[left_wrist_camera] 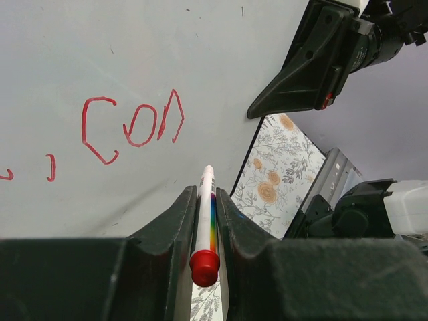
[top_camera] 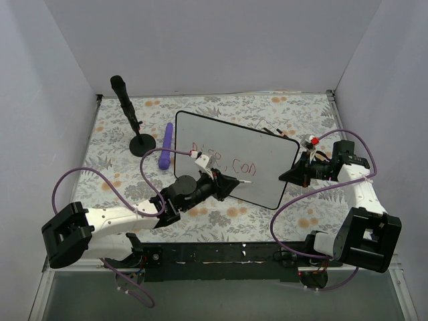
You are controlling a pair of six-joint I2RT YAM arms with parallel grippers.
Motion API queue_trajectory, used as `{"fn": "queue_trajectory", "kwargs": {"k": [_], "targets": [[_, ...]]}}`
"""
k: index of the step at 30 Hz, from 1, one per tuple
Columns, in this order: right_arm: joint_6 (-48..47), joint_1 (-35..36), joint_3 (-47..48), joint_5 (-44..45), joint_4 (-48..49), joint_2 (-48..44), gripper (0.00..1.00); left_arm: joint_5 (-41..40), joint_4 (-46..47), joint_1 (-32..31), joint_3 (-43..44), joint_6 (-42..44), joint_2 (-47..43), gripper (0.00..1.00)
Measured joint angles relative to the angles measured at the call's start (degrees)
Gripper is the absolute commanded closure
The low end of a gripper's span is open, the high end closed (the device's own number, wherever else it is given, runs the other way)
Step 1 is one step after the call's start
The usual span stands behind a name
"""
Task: Write a sentence on the whiteboard
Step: Write with the whiteboard marker without the cap on the whiteboard.
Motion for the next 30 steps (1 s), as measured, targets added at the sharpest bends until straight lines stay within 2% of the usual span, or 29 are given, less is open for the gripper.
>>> {"fn": "queue_trajectory", "kwargs": {"k": [11, 20, 30], "targets": [[0.0, 0.02, 0.0, 0.0, 0.0, 0.0, 0.99, -0.44, 0.46, -0.02, 0.81, 0.07, 3.1, 1.0], [0.0, 0.02, 0.0, 0.02, 0.0, 0.0, 0.99, -1.03, 0.66, -0.02, 8.04, 3.78, 10.97, 1.0], [0.0, 0.02, 0.0, 0.0, 0.0, 0.0, 0.99, -1.2, 1.62, -0.02, 9.11, 5.03, 11.93, 1.0]]}}
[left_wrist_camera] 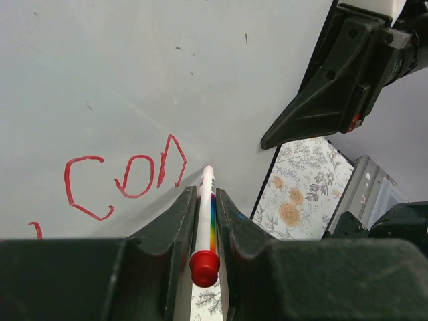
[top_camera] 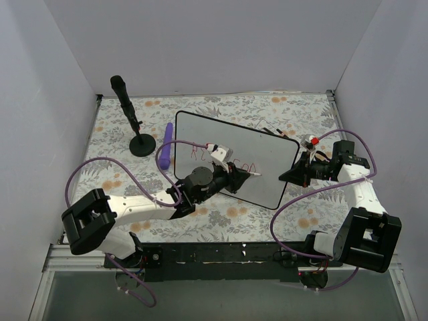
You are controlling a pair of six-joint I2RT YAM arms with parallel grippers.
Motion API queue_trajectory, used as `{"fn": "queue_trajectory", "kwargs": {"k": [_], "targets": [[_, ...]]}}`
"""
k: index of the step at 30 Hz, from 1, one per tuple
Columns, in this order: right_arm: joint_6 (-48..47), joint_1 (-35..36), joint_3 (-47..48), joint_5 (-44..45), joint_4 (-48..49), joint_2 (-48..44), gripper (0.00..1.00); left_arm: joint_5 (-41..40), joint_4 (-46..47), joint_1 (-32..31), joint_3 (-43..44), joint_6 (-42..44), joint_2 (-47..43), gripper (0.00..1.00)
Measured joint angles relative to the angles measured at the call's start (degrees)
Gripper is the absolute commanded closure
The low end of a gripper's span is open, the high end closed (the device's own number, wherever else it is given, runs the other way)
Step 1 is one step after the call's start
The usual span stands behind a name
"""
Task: Write a sentence on the whiteboard
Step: Write with the whiteboard marker without the cap on the whiteboard.
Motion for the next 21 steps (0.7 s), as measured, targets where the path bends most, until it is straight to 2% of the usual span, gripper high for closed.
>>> {"fn": "queue_trajectory", "kwargs": {"k": [21], "targets": [[0.0, 0.0, 0.0, 0.02, 0.0, 0.0, 0.99, 1.09, -0.13, 1.31, 0.85, 0.44, -2.67, 1.0]]}}
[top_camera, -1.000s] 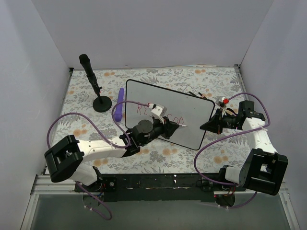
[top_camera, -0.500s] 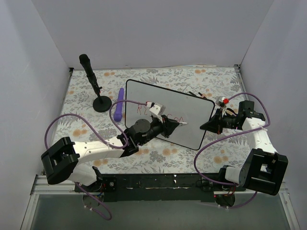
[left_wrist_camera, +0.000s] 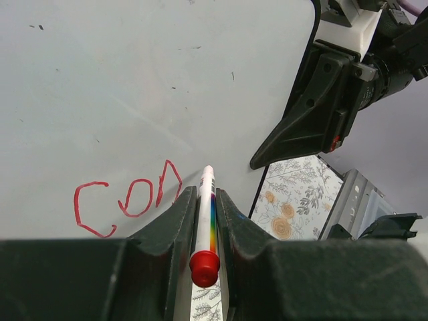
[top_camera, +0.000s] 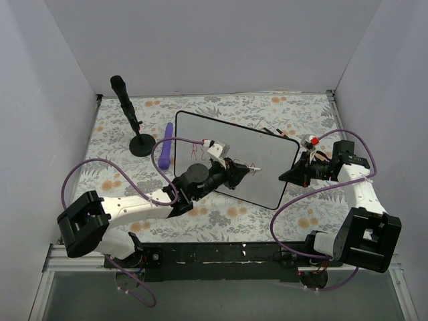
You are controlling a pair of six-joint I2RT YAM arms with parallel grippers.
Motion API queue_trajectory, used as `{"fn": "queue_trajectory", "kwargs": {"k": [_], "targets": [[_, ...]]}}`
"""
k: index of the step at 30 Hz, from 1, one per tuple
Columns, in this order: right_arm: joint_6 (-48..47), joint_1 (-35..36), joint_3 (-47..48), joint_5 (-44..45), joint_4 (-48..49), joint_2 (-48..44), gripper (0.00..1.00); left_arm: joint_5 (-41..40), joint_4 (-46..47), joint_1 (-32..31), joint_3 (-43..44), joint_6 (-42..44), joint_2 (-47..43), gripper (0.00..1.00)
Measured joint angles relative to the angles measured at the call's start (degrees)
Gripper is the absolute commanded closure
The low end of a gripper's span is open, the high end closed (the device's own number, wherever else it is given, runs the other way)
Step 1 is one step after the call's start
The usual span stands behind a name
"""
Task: Write a sentence on the whiteboard
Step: Write with the whiteboard marker without the cap on the whiteboard.
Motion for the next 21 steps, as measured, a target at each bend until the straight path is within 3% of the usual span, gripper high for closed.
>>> {"fn": "queue_trajectory", "kwargs": {"k": [21], "targets": [[0.0, 0.31, 0.0, 0.07, 0.04, 0.0, 0.99, 2.27, -1.29, 1.05, 2.16, 0.0, 2.89, 1.0]]}}
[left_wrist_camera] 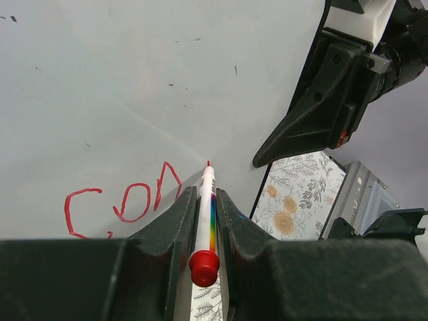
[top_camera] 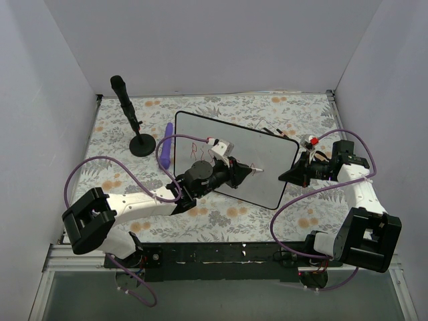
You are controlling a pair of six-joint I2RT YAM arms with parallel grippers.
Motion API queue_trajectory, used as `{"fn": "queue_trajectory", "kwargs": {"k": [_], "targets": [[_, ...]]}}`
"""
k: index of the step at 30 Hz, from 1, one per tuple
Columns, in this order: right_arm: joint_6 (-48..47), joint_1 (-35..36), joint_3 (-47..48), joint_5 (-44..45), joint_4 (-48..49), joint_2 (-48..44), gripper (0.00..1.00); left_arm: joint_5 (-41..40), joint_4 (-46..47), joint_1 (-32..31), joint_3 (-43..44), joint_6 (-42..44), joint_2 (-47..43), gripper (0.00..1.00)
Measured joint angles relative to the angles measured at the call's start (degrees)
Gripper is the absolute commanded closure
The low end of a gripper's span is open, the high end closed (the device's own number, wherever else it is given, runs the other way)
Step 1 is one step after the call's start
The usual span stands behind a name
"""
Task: Write a sentence on the whiteboard
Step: Write with the whiteboard marker without the cap on the whiteboard.
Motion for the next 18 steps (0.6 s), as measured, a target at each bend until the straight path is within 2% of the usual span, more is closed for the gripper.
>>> {"fn": "queue_trajectory", "kwargs": {"k": [18], "targets": [[0.09, 0.02, 0.0, 0.07, 0.42, 0.0, 0.99, -0.28, -0.24, 0.96, 0.04, 0.57, -1.22, 1.0]]}}
